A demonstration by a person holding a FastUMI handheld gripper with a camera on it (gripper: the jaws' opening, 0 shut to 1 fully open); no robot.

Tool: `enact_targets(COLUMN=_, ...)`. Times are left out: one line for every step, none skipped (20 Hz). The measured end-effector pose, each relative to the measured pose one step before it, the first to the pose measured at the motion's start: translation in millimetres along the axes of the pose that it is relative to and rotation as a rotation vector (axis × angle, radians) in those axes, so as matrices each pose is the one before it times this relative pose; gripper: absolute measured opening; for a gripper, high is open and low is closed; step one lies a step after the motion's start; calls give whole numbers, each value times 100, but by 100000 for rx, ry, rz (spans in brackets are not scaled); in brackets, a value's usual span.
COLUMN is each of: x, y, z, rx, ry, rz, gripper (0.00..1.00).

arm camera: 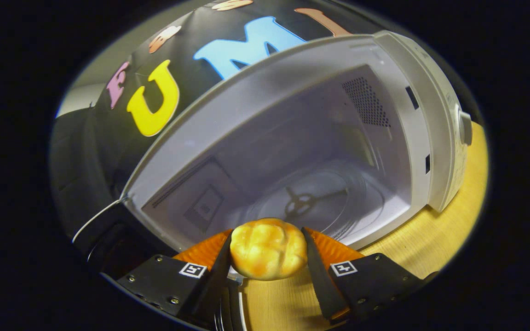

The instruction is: Open the microwave, put the food inside, and close the microwave door.

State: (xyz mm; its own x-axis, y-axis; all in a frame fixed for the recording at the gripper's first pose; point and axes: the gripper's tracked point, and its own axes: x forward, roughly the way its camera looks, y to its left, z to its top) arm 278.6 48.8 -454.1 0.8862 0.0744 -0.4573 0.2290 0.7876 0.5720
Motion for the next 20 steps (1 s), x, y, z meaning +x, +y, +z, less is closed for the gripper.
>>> enact_targets(x=710, y=199, z=274, rx=2040, ry=-2000, rz=-739, gripper=83)
enact_targets(x=466, y=54, z=395, rx=676, ry=-2214, rz=-1135, gripper=83)
enact_targets(x=473, y=243, z=111, rx=860, ry=-1551, rz=88, gripper=83)
enact_targets(x=451, y=428, z=-195, rx=1841, ry=-119, rz=1247, gripper=82)
enact_targets(x=230, y=427, z=-475, rx=2934, ry=1310, rz=1104, gripper=82)
enact_targets(x=328, y=256, z=-358, rx=3600, ry=1119, rz=1140, gripper=84)
enact_targets(x=243, y=230, z=-170, rx=3029, ry=42, rz=443, gripper=85)
enact_targets(x=206, y=319, z=242, rx=1877, ry=-1129, rz=1099, gripper=89)
enact_targets(x=227, y=102, z=510, rx=464, ry=-2614, rz=-609, gripper=90)
enact_targets(x=297, y=-175, z=606, rx=-1068, ry=-2457, rz=-1317, gripper=92)
enact_targets(x=289, y=-319, z=439, rx=-480, ry=-2235, rz=-530, gripper=93)
enact_targets(x=245, y=-345, z=200, rx=862, ry=-518, rz=-327, gripper=94)
enact_targets(x=176, y=-270, z=28, rx=2425, ry=532, rz=-472, gripper=94)
enact_targets(x=-15, y=-30, z=399, rx=1753, ry=-1087, rz=276, gripper=96)
enact_targets(x=-307, y=-147, z=628, rx=646, ry=-4236, rz=-1350, gripper=97)
enact_targets(x=-384, y=3, z=1067, rx=171, ry=-5960, rz=-830, gripper=97)
enact_targets(x=-527, y=14, z=1278, rx=-101, ry=-5395, rz=-340, gripper=97)
enact_targets(x=-373, y=272, z=1032, rx=774, ry=-4015, rz=765, gripper=97)
enact_targets(x=-326, y=285, z=336, rx=742, ry=-296, rz=839, gripper=97)
enact_targets(x=-374, y=114, z=61, rx=649, ry=1709, rz=298, gripper=96)
